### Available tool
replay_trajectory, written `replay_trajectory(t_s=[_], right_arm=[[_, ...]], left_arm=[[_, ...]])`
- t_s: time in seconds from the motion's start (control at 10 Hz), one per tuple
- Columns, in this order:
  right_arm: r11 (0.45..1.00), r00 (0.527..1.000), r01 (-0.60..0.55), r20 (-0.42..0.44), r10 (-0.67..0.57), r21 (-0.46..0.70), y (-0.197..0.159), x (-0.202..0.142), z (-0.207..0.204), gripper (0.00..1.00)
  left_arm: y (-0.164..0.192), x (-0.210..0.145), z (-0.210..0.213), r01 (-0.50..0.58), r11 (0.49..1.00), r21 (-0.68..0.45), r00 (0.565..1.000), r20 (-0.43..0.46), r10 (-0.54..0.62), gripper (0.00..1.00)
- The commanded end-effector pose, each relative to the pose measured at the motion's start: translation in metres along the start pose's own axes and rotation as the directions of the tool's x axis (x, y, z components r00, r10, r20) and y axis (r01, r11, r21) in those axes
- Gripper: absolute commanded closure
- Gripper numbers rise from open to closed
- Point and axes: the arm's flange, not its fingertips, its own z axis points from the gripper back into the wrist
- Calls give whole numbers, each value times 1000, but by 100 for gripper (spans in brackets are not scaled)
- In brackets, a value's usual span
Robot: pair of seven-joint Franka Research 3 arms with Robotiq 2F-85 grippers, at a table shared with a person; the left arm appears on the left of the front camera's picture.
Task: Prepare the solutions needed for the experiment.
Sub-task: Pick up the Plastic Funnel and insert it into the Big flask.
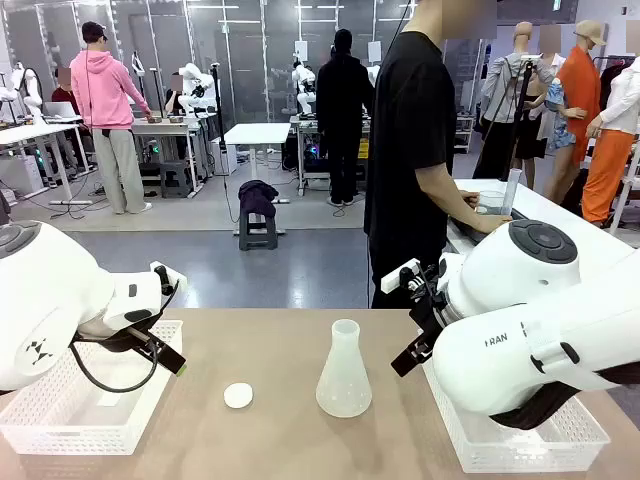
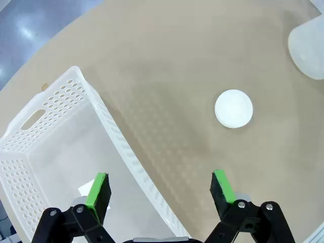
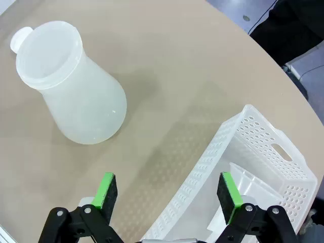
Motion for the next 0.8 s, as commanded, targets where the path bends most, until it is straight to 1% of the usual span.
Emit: replay_trajectory(t_s=[0.0, 0.7], right_arm=[[1000, 1000, 0, 0, 0, 0, 0, 0, 0, 0], [1000, 1000, 0, 0, 0, 0, 0, 0, 0, 0]], left_arm=[[0, 0, 0, 0, 1000, 0, 1000, 0, 0, 0], [0, 0, 0, 0, 1000, 0, 1000, 0, 0, 0]])
